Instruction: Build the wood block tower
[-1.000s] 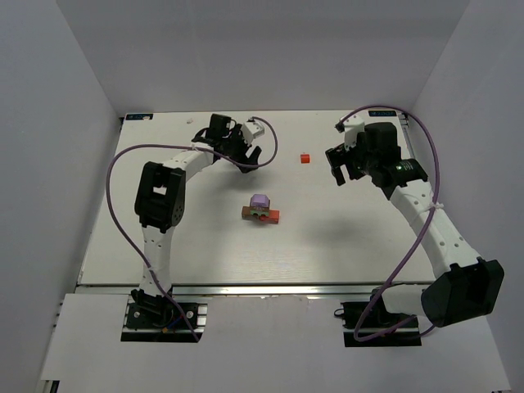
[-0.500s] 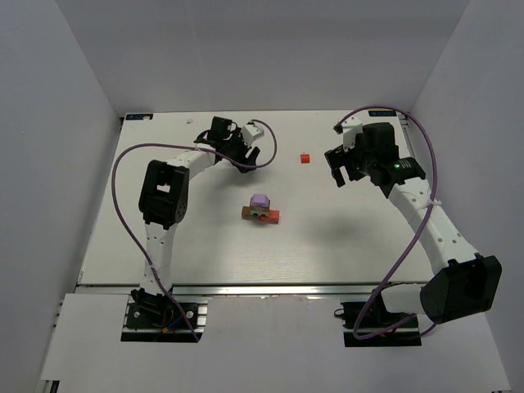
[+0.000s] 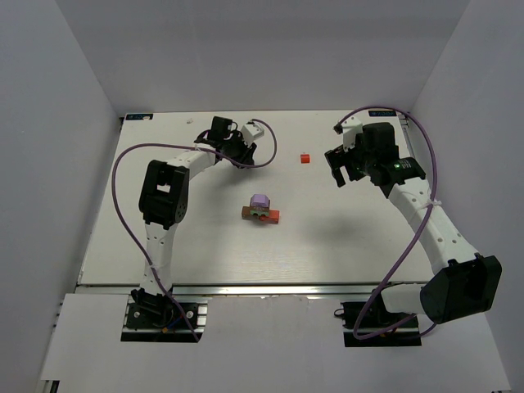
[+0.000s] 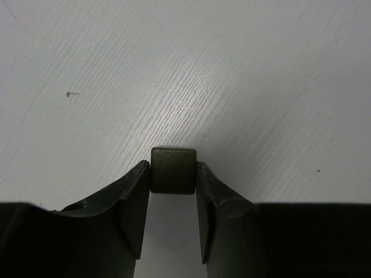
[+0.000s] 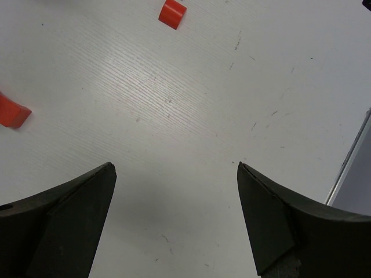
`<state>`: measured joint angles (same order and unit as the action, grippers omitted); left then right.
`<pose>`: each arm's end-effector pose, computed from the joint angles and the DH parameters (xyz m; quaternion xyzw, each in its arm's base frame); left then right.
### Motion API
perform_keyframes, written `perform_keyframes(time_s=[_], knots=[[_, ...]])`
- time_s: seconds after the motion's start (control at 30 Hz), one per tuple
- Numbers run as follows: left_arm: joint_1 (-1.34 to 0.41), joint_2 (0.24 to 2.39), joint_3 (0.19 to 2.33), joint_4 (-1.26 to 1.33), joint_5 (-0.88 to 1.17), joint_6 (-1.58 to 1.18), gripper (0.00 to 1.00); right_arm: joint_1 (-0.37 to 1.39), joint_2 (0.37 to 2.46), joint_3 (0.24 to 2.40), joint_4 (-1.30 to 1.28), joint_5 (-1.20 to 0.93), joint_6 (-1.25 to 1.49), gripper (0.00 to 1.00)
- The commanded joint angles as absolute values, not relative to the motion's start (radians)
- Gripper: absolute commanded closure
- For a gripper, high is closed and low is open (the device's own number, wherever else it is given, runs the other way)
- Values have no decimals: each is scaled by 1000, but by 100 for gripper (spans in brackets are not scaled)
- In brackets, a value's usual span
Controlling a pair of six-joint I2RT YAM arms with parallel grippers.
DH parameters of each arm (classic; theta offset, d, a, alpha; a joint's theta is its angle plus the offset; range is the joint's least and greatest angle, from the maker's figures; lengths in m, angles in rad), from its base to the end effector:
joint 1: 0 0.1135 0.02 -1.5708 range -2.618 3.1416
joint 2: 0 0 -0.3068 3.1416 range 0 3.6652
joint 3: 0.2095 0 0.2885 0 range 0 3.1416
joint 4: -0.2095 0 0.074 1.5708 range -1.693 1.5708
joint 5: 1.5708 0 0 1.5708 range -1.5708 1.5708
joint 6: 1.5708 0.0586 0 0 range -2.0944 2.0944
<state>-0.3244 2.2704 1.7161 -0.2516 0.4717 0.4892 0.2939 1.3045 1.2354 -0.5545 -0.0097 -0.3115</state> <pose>0.5379 -0.2090 0.1597 0.4370 0.7939 -0.1862 0.3795 0.3181 0.0969 0.3724 -0.2674 0.8488 0.0003 0.4561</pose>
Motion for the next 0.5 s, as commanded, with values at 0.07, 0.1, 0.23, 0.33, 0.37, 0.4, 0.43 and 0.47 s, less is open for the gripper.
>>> perform_keyframes(time_s=[0.07,0.1,0.23,0.33,0.37,0.4,0.43,0.47], knots=[[-324,2203,1733,-262,503,509,62,290,1296,1281,-549,-9,-313,11],[-322,2198,1736,-267,514,514,63,291,1296,1281,-548,-12,-311,11],[-321,2158,1746,-281,563,517,65,291,1292,1278,-545,-23,-305,11],[-322,2143,1749,-288,575,517,67,291,1279,1269,-538,-25,-302,11],[-321,2132,1750,-302,587,520,68,291,1275,1264,-540,-26,-302,11],[-321,2126,1750,-311,595,526,68,291,1266,1261,-537,-26,-301,11],[-321,2117,1750,-327,601,532,69,290,1259,1256,-532,-28,-301,11],[-321,2099,1747,-337,620,538,69,290,1255,1250,-529,-26,-301,11]])
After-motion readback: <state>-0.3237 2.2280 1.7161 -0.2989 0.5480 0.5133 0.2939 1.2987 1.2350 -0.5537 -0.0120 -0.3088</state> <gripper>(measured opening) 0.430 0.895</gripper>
